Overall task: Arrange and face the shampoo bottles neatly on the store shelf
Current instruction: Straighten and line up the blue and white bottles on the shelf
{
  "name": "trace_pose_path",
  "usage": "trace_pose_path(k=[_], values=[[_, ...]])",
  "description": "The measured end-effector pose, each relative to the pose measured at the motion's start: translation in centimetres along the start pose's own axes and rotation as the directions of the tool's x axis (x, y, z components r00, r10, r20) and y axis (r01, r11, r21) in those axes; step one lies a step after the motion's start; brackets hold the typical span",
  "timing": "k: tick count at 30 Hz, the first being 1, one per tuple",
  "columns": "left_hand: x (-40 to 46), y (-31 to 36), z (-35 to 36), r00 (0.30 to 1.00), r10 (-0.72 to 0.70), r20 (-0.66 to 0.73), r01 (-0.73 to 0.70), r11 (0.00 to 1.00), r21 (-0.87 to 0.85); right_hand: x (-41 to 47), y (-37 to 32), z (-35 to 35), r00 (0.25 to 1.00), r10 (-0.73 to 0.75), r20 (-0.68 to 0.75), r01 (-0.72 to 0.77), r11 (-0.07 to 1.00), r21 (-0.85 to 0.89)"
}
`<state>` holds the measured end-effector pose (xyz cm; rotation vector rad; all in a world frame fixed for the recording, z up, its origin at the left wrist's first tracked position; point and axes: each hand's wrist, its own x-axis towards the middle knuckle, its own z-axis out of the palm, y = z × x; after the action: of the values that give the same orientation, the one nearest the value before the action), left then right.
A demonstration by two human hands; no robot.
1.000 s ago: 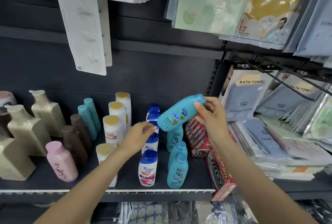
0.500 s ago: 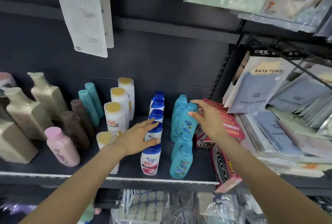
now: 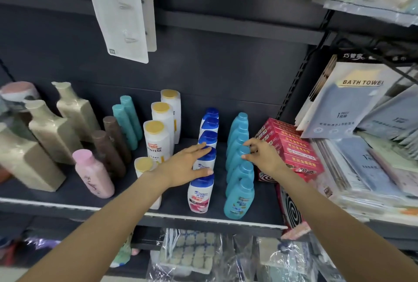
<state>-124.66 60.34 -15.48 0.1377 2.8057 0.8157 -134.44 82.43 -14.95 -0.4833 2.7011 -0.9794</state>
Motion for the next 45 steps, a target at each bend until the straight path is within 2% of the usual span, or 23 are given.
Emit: trace_pose_path(k=[5, 8, 16, 21, 26, 33, 36, 41, 45], values=[[0.0, 0.1, 0.0, 1.0, 0.005, 0.0, -0.005, 1.0, -0.014, -0.2, 0.2, -0.4, 0.996, 0.055, 0.063, -0.061, 0.994, 0.091], [0.0, 0.2, -0.2, 1.0, 0.001, 0.011, -0.001, 1.0, -0.006, -0.7, -0.1, -0.9, 0.998, 0.05, 0.046, -0.054, 0.993, 0.107], [-0.1, 0.8, -0.4, 0.999, -0.008, 0.04, 0.007, 1.0, 0.031, -2.9, -0.3, -0.9, 0.979, -0.134, -0.153, 0.114, 0.985, -0.131], [-0.4, 0.9, -0.4, 1.0, -0.003, 0.028, 0.002, 1.0, 0.026, -3.8, -0.3, -0.7, 0.995, -0.1, 0.014, 0.101, 0.987, -0.122], [-0.3, 1.0, -0.4, 0.999, -0.005, 0.032, 0.004, 1.0, 0.026, -3.9, -0.2, -0.6, 0.995, -0.069, 0.069, 0.075, 0.994, -0.079], [-0.2, 0.6, -0.2, 1.0, -0.019, 0.016, 0.019, 1.0, -0.001, -4.5, -0.5, 0.0, 0.996, -0.086, 0.012, 0.086, 0.98, -0.178], [0.0, 0.9, -0.3, 0.999, -0.031, 0.012, 0.031, 0.999, -0.012, -4.9, -0.7, -0.2, 0.993, -0.106, -0.052, 0.098, 0.986, -0.138], [-0.2, 2.0, -0.8, 0.986, 0.017, -0.164, -0.002, 0.996, 0.087, -5.3, -2.5, -2.5, 0.971, -0.183, -0.152, 0.177, 0.983, -0.054], [-0.2, 3.9, -1.6, 0.944, 0.098, -0.316, -0.097, 0.995, 0.017, -5.3, -4.3, -4.5, 0.947, -0.22, -0.233, 0.238, 0.97, 0.054]])
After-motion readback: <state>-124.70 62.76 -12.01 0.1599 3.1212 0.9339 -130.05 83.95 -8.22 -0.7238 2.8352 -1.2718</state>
